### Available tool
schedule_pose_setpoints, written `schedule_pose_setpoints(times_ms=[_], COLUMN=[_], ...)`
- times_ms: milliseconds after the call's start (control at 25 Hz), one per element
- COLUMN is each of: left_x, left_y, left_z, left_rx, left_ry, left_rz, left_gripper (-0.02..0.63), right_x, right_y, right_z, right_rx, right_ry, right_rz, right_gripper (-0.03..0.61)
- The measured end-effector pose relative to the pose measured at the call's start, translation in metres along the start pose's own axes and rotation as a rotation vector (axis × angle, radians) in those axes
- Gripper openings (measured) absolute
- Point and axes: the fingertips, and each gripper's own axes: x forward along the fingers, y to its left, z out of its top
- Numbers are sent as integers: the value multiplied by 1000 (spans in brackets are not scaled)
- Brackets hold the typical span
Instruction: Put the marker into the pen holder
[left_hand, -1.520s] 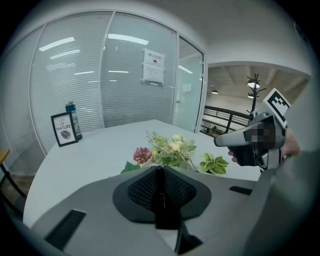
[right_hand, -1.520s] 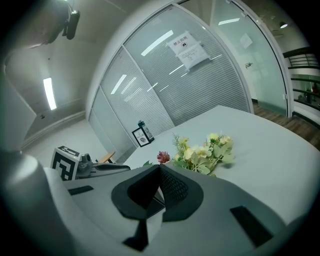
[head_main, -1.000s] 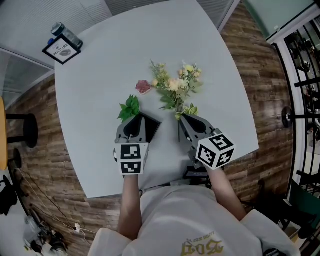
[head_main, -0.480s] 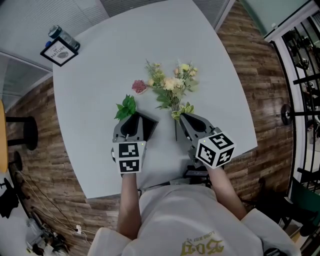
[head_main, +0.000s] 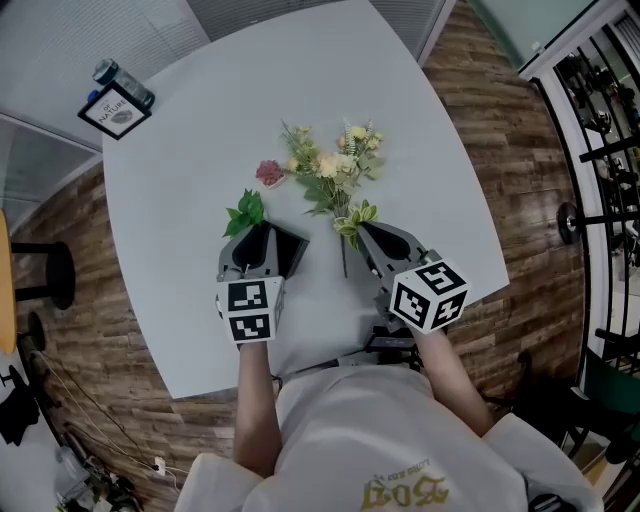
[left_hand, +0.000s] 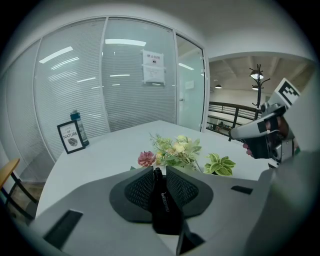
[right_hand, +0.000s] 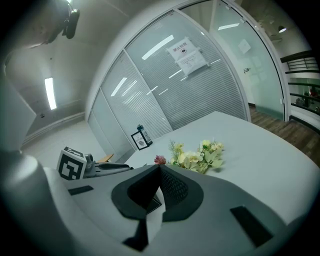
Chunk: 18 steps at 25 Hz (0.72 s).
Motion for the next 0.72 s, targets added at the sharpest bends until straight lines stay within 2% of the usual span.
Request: schedule_pose_setpoints(times_ms=[360,720], left_x=[-33,-84], left_y=[-3,-10], left_z=[13,32], left_rx=[-35,-135], left_ry=[-79,-220], left_rz=[9,-25], left_gripper=[81,46], right_x=[-26,-47], right_y=[20,55], right_z=[12,22], right_rx=[-48,-153], right_ry=[-51,-95], right_rz=[-2,13], right_gripper=[17,17])
